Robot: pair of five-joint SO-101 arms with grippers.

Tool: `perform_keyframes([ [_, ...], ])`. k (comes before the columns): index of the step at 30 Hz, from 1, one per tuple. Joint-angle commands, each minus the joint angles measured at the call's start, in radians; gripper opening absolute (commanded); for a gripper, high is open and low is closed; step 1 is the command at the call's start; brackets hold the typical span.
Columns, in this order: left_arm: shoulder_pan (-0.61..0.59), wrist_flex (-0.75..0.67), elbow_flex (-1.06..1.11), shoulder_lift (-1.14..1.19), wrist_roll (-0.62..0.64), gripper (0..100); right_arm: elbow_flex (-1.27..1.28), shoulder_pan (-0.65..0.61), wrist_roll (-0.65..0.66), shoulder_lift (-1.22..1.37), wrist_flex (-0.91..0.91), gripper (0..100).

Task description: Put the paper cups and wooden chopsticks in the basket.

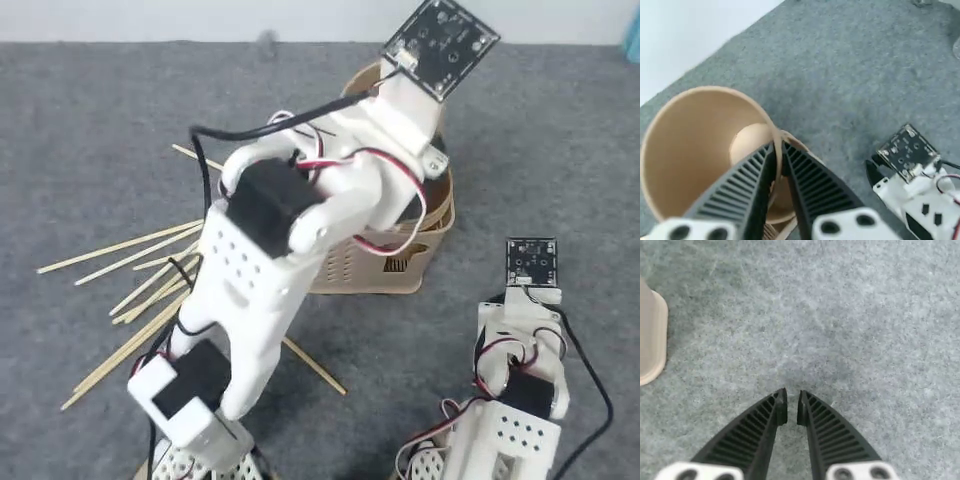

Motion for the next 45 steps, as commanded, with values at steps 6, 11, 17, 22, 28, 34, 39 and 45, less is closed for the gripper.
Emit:
perform_keyframes([
  [6,0.028,0.035,0.074,-0.009,0.005,1,-0.005,-0.022,-0.008,-0.012,-0.031,6.2],
  [11,0.028,0.035,0.154,-0.009,0.003,1,-0.005,-0.022,-0.008,-0.012,-0.031,6.2],
  [17,0.026,0.035,0.239,-0.009,0.003,2,-0.005,-0.022,-0.008,-0.012,-0.03,6.3],
  [22,0.006,0.037,0.248,-0.072,0.008,14,-0.005,-0.022,-0.008,-0.012,-0.03,6.5],
  [28,-0.052,0.035,0.248,-0.275,0.005,22,-0.005,-0.022,-0.008,-0.012,-0.028,6.5],
  [34,-0.362,0.035,0.34,-0.531,0.003,15,-0.005,-0.019,-0.008,-0.012,-0.024,6.5],
  [39,-0.697,0.031,0.604,-0.749,0.003,13,-0.005,-0.019,-0.008,-0.012,-0.022,6.5],
  [45,-1.137,-0.124,1.049,-0.988,0.006,9,-0.014,-0.018,0.028,-0.021,0.028,6.1],
])
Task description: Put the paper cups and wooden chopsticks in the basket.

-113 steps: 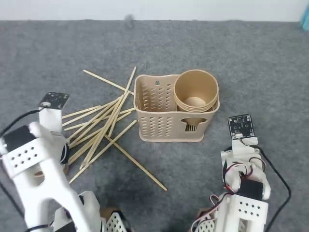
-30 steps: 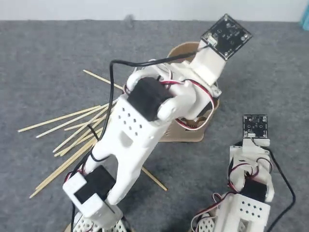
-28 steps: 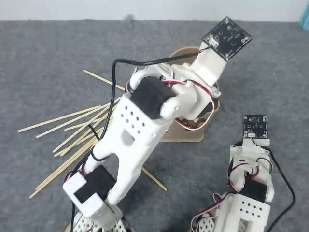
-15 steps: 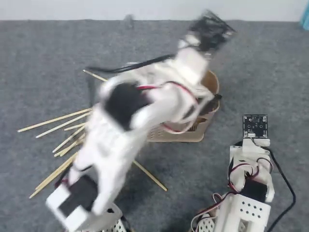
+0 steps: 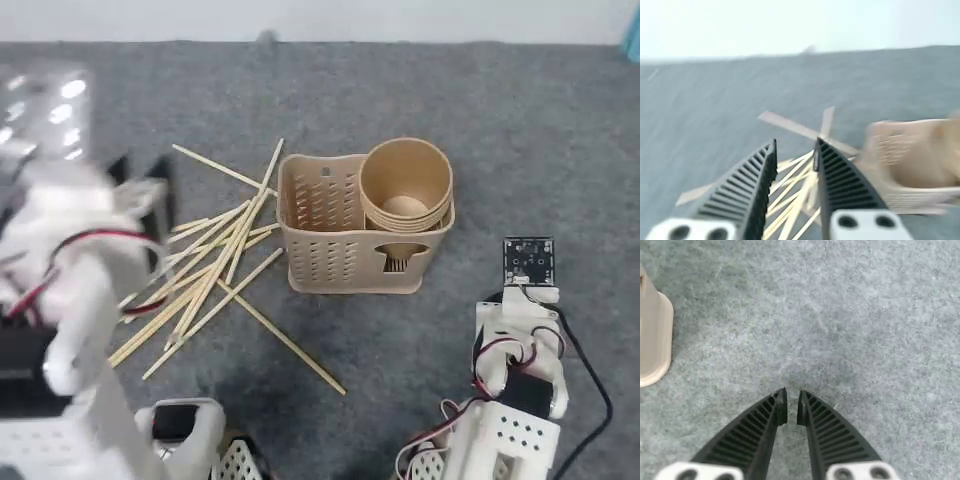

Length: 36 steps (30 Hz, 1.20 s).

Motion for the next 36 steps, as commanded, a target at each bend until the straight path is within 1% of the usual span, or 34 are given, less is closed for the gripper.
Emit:
perform_keyframes([
  [1,-0.279,-0.158,0.297,-0.149,0.008,8,-0.014,-0.002,0.025,-0.021,0.025,6.1],
  [3,-0.388,-0.29,0.49,-0.232,0.008,8,-0.023,-0.002,0.025,-0.022,0.027,6.1],
  [6,-0.483,-0.466,0.78,-0.345,0.005,8,-0.068,-0.001,0.025,-0.022,0.031,6.1],
  [10,-0.531,-0.687,1.104,-0.436,0.003,8,-0.239,0.051,0.025,-0.022,0.127,6.1],
  [12,-0.548,-0.796,1.211,-0.44,0.003,8,-0.361,0.077,0.025,-0.021,0.171,6.1],
  [14,-0.562,-0.862,1.296,-0.44,0.003,8,-0.479,0.082,0.025,-0.013,0.209,6.1],
  [16,-0.56,-0.891,1.365,-0.44,0.003,8,-0.582,0.074,0.017,-0.01,0.236,6.1],
  [20,-0.559,-0.942,1.491,-0.44,0.005,8,-0.77,0.004,-0.107,-0.01,0.239,6.4],
  [22,-0.559,-0.965,1.518,-0.442,0.005,8,-0.858,-0.071,-0.166,-0.008,0.232,6.5],
  [24,-0.551,-0.964,1.54,-0.443,0.003,8,-0.916,-0.186,-0.21,-0.008,0.197,6.5],
  [26,-0.52,-0.967,1.561,-0.446,-0.005,8,-0.934,-0.305,-0.242,-0.008,0.131,6.5],
  [27,-0.503,-0.97,1.57,-0.448,-0.028,8,-0.933,-0.355,-0.258,-0.008,0.087,6.4],
  [31,-0.442,-0.97,1.596,-0.448,-0.161,8,-0.893,-0.524,-0.327,0.065,-0.125,6.1],
  [33,-0.433,-0.97,1.6,-0.448,-0.192,8,-0.885,-0.587,-0.321,0.153,-0.196,6.1],
  [36,-0.43,-0.97,1.601,-0.448,-0.201,8,-0.887,-0.633,-0.269,0.302,-0.249,6.1],
])
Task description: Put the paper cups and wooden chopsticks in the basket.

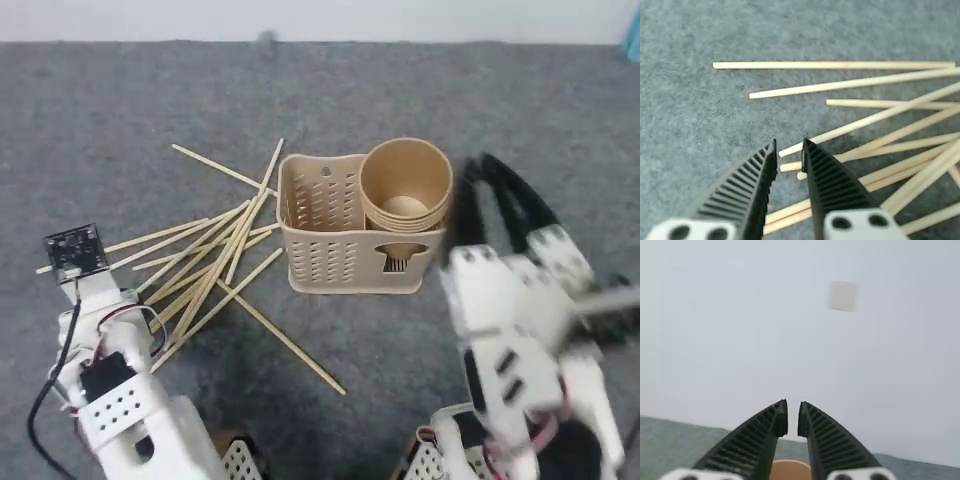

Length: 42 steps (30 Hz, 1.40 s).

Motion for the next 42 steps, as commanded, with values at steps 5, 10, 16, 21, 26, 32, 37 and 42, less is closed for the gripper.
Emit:
perform_keyframes([
  [5,0.015,-0.031,-0.001,-0.021,-0.021,8,-0.008,-0.058,0.051,0.326,-0.087,6.1],
  [10,0.015,-0.032,-0.001,-0.021,-0.021,8,0.077,-0.059,0.051,0.38,-0.087,6.1],
  [16,0.015,-0.032,-0.001,-0.021,-0.021,8,0.221,-0.058,0.058,0.38,-0.091,6.1],
  [21,0.015,-0.032,-0.001,-0.021,-0.021,8,0.219,-0.058,0.058,0.378,-0.096,6.1],
  [26,0.015,-0.032,-0.001,-0.021,-0.021,8,0.049,-0.054,0.058,0.378,-0.076,6.4],
  [32,0.015,-0.032,-0.001,-0.021,-0.021,8,-0.281,-0.105,0.058,0.42,0.079,6.6],
  [37,0.015,-0.032,-0.004,-0.018,-0.021,8,-0.568,-0.28,0.06,0.588,0.354,13.6],
  [42,0.015,-0.032,-0.004,-0.017,-0.021,8,-0.829,-0.433,0.23,0.894,0.661,19.9],
])
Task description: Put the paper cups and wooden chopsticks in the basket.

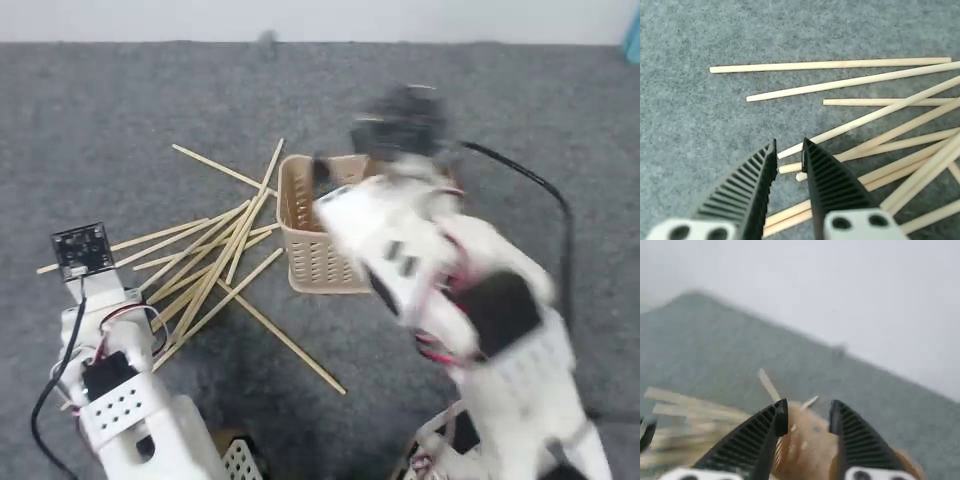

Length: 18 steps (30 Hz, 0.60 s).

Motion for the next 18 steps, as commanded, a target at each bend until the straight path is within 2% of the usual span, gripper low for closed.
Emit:
perform_keyframes([
  [1,0.009,-0.026,-0.007,-0.017,-0.008,8,-0.245,-0.094,0.193,0.234,0.229,19.5],
  [4,0.009,-0.026,-0.007,-0.017,-0.008,8,-0.428,-0.134,0.356,0.415,0.412,19.2],
  [7,0.009,-0.026,-0.007,-0.017,-0.008,8,-0.592,-0.143,0.457,0.567,0.565,19.5],
  [12,0.009,-0.026,-0.008,-0.017,-0.008,8,-0.644,-0.11,0.557,0.659,0.581,21.9],
  [18,0.011,-0.026,-0.008,-0.017,-0.008,8,-0.539,-0.105,0.615,0.657,0.581,24.7],
])
